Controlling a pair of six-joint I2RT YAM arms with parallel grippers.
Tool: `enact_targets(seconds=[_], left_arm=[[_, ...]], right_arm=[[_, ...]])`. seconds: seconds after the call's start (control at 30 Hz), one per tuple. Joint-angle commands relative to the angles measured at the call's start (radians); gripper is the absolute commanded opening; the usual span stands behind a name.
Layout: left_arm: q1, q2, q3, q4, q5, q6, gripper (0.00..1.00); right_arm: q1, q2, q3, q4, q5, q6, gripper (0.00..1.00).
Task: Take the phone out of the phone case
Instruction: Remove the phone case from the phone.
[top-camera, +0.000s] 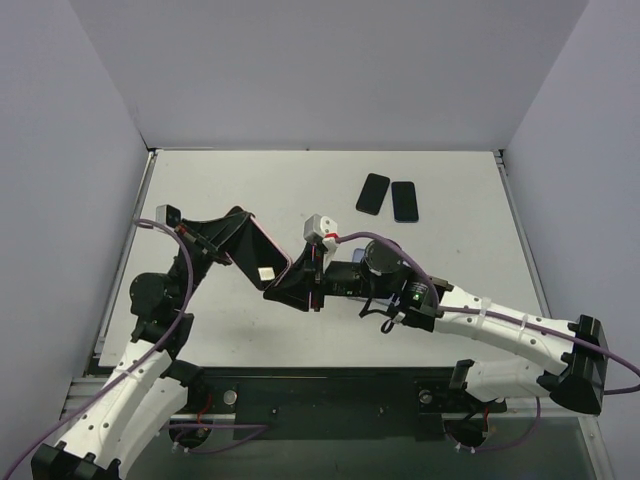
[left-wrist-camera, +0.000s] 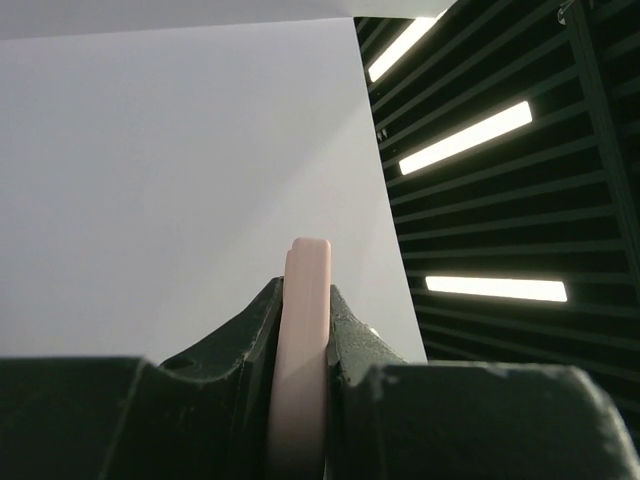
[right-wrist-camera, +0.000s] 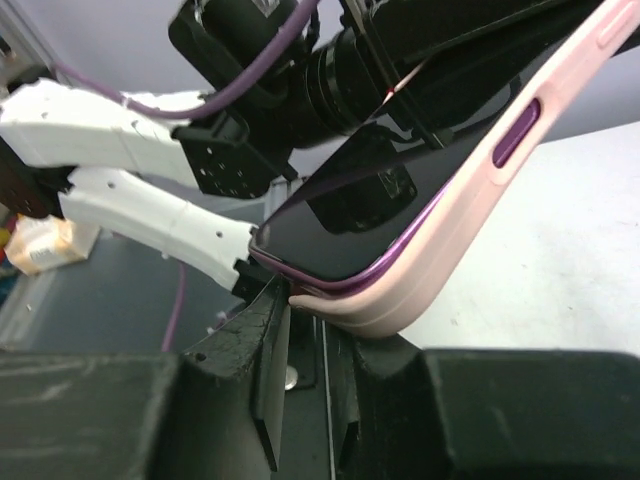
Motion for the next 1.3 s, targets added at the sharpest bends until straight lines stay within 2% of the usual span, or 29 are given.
enact_targets(seconds=[0.0, 0.13, 0.23, 0.3, 0.37, 0.47, 0.5, 0.53, 0.6, 0.63, 0.7, 0.73, 0.77, 0.83, 0.93, 1.03, 1.1, 1.17, 1.27], left_arm=[[-0.019, -0.061, 0.096, 0.109, 0.096, -0.314, 0.0], [-0.025, -0.041, 0.114, 0.135, 0.119, -0.31, 0.0], [-0.028, -0.026, 0.134, 0.146, 0.124, -0.296, 0.0], [-0.035, -0.013, 0.135, 0.173, 0.117, -0.284, 0.0], [-0.035, 0.001, 0.139, 0.197, 0.114, -0.258, 0.0], [-0.041, 0.016, 0.135, 0.203, 0.127, -0.222, 0.0], [-0.042, 0.02, 0.125, 0.207, 0.13, -0.218, 0.0], [-0.045, 0.03, 0.122, 0.221, 0.124, -0.214, 0.0], [-0.047, 0.043, 0.111, 0.241, 0.124, -0.193, 0.0], [-0.047, 0.047, 0.111, 0.237, 0.124, -0.163, 0.0], [-0.045, 0.057, 0.126, 0.185, 0.137, -0.092, 0.0], [-0.045, 0.059, 0.137, 0.168, 0.137, -0.06, 0.0], [-0.045, 0.059, 0.142, 0.129, 0.142, -0.011, 0.0], [-0.041, 0.051, 0.157, 0.039, 0.147, 0.076, 0.0], [-0.036, 0.036, 0.158, -0.053, 0.139, 0.173, 0.0], [-0.032, 0.025, 0.148, -0.099, 0.124, 0.241, 0.0], [-0.03, 0.036, 0.14, -0.096, 0.124, 0.258, 0.0], [-0.03, 0.047, 0.142, -0.092, 0.13, 0.267, 0.0], [-0.03, 0.06, 0.154, -0.092, 0.136, 0.273, 0.0]], right_arm=[[-0.074, 0.074, 0.041, -0.227, 0.023, -0.208, 0.0], [-0.102, 0.094, 0.08, -0.247, 0.018, -0.218, 0.0], [-0.098, 0.091, 0.072, -0.227, 0.082, -0.173, 0.0], [-0.099, 0.08, 0.044, -0.197, 0.194, -0.069, 0.0], [-0.108, 0.063, 0.017, -0.21, 0.309, 0.093, 0.06], [-0.125, 0.005, -0.052, -0.249, 0.447, 0.437, 0.07], [-0.13, -0.014, -0.08, -0.226, 0.454, 0.504, 0.07], [-0.137, -0.038, -0.119, -0.197, 0.466, 0.64, 0.08], [-0.14, -0.046, -0.138, -0.138, 0.385, 0.722, 0.19], [-0.139, -0.048, -0.131, -0.121, 0.353, 0.724, 0.28], [-0.131, -0.07, -0.108, -0.17, 0.288, 0.672, 0.39], [-0.128, -0.11, -0.103, -0.243, 0.296, 0.626, 0.43], [-0.125, -0.141, -0.106, -0.273, 0.299, 0.606, 0.53], [-0.125, -0.243, -0.129, -0.4, 0.296, 0.53, 0.59], [-0.127, -0.349, -0.134, -0.512, 0.329, 0.511, 0.61], [-0.133, -0.435, -0.111, -0.537, 0.348, 0.587, 0.62], [-0.131, -0.436, -0.092, -0.503, 0.323, 0.661, 0.61], [-0.13, -0.407, -0.078, -0.418, 0.236, 0.722, 0.6], [-0.131, -0.364, -0.057, -0.29, 0.188, 0.775, 0.6]])
